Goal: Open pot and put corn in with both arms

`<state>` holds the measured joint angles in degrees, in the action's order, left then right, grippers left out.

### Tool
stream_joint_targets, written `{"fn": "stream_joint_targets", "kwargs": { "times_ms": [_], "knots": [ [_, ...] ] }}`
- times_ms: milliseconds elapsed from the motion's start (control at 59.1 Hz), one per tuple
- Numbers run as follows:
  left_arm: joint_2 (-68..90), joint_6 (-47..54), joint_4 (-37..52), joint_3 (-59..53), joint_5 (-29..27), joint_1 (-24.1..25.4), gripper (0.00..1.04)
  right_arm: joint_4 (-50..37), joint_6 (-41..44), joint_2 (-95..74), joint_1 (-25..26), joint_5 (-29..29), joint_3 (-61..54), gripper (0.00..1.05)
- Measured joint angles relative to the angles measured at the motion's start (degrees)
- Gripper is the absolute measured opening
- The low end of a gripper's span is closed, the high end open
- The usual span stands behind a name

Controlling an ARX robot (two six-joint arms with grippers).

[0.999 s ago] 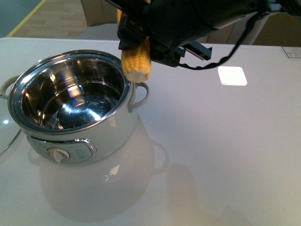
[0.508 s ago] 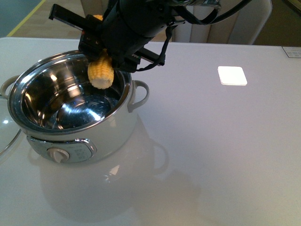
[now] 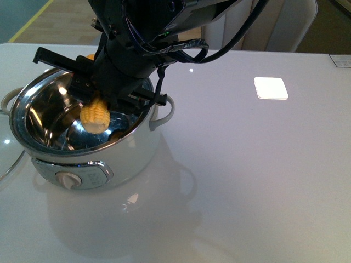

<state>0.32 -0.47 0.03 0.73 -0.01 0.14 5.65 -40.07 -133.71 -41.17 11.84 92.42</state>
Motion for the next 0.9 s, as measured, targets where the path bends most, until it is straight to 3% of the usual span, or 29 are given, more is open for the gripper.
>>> {"fn": "stream_joint_targets", "kwargs": {
  "times_ms": [203,406,643,897],
  "knots": [
    [0.0,0.0,0.0,0.0,0.0,0.0,0.98,0.8,0.2,-0.3,0.1,-0.4,0.1,0.23],
    [0.0,0.0,0.0,0.0,0.0,0.0,0.98,0.9,0.2,-0.3,0.2,-0.7,-1.5,0.64],
    [0.0,0.0,0.0,0.0,0.0,0.0,0.98,-2.5,-2.7,3.2,1.6,0.1,-5.2,0.97],
    [0.0,0.0,0.0,0.0,0.0,0.0,0.98,-11.8,-8.9,13.9,7.2,2.0,-15.0,0.96]
  ]
}}
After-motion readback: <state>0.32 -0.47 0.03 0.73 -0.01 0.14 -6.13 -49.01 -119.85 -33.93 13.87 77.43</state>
